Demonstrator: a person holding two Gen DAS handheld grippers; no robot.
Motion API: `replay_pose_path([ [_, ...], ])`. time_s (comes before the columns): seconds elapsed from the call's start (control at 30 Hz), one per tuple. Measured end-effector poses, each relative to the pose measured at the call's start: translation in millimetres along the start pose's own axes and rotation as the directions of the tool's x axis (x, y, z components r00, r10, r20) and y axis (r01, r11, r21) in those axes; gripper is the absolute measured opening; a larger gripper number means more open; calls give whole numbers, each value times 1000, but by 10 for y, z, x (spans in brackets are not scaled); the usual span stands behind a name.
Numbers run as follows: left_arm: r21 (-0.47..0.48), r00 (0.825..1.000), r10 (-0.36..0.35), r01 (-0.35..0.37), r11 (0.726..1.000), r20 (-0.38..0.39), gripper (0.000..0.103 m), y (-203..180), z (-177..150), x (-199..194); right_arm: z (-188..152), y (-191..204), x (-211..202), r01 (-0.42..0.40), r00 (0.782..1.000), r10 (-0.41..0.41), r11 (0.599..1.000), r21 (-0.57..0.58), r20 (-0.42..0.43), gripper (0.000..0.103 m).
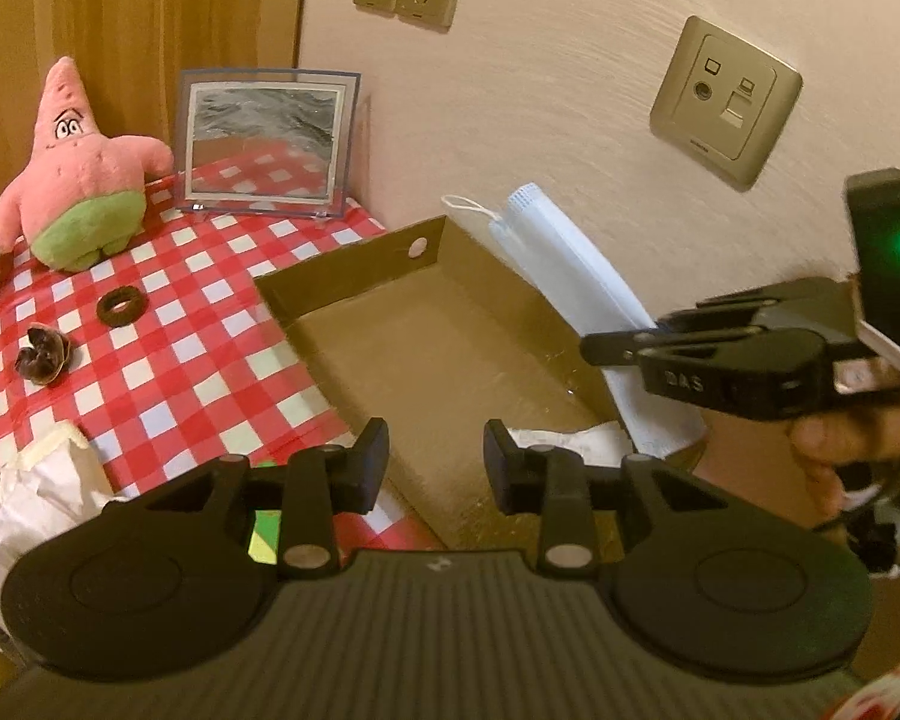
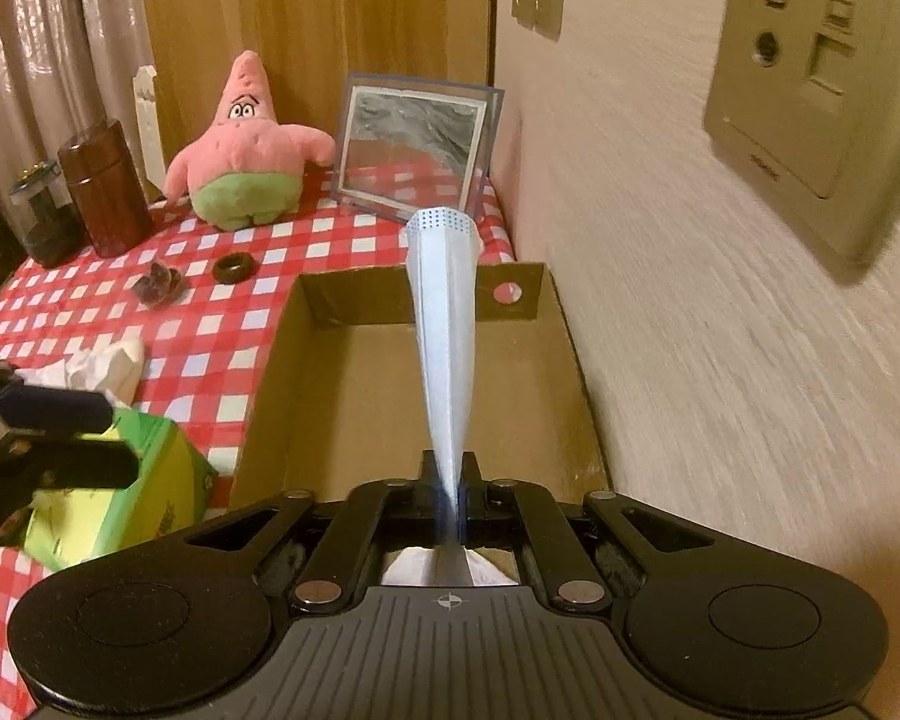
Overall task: Organize soft objects
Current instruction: 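Lower the mask into the cardboard box and open right gripper while left gripper pinches white tissue, then move the right gripper to the clear plastic bag by the jar and grasp it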
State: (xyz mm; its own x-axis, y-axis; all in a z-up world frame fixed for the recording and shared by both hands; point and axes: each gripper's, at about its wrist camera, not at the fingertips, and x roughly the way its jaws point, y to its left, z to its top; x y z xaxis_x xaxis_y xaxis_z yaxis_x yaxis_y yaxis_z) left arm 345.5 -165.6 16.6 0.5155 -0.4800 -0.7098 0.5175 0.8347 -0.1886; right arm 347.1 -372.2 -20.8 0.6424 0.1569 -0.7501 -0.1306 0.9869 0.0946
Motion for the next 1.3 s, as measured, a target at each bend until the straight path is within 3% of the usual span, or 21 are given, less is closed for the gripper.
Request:
replay_pose_path([
  [0.1, -4, 1000, 1, -1, 1000, 2, 31, 39, -29, -42, 17, -4, 100, -5, 1000, 6, 1000, 23, -23, 9],
  [0.13, -5, 1000, 2, -2, 1000, 2, 31, 50, -37, -52, 12, -8, 114, -5, 1000, 6, 1000, 28, -18, 25],
  [0.17, -4, 1000, 4, -4, 1000, 2, 31, 60, -48, -63, 9, -18, 127, -5, 1000, 5, 999, 35, -14, 57],
  [0.2, -3, 1000, 4, -4, 1000, 4, 31, 74, -57, -76, 0, -31, 123, -11, 1000, 12, 999, 47, -3, 70],
  [0.23, -3, 1000, 4, -4, 1000, 5, 31, 86, -65, -87, -14, -41, 108, -19, 1000, 19, 998, 56, 9, 74],
  [0.67, -36, 999, 33, -32, 999, 29, 35, 364, -100, -495, -69, 136, -161, -49, 999, 48, 999, 19, 12, 74],
  [0.87, -25, 995, 84, -83, 996, 49, 47, 693, -58, -934, 2, 412, -411, -107, 992, 108, 994, -23, 58, 74],
  [1.13, 37, 985, 158, -160, 986, 64, 69, 1059, -62, -1436, 67, 926, -571, -235, 965, 248, 963, -133, 85, 74],
  [1.3, 110, 985, 157, -164, 980, 72, 74, 1208, -157, -1621, 81, 1293, -579, -325, 935, 349, 912, -252, 59, 74],
])
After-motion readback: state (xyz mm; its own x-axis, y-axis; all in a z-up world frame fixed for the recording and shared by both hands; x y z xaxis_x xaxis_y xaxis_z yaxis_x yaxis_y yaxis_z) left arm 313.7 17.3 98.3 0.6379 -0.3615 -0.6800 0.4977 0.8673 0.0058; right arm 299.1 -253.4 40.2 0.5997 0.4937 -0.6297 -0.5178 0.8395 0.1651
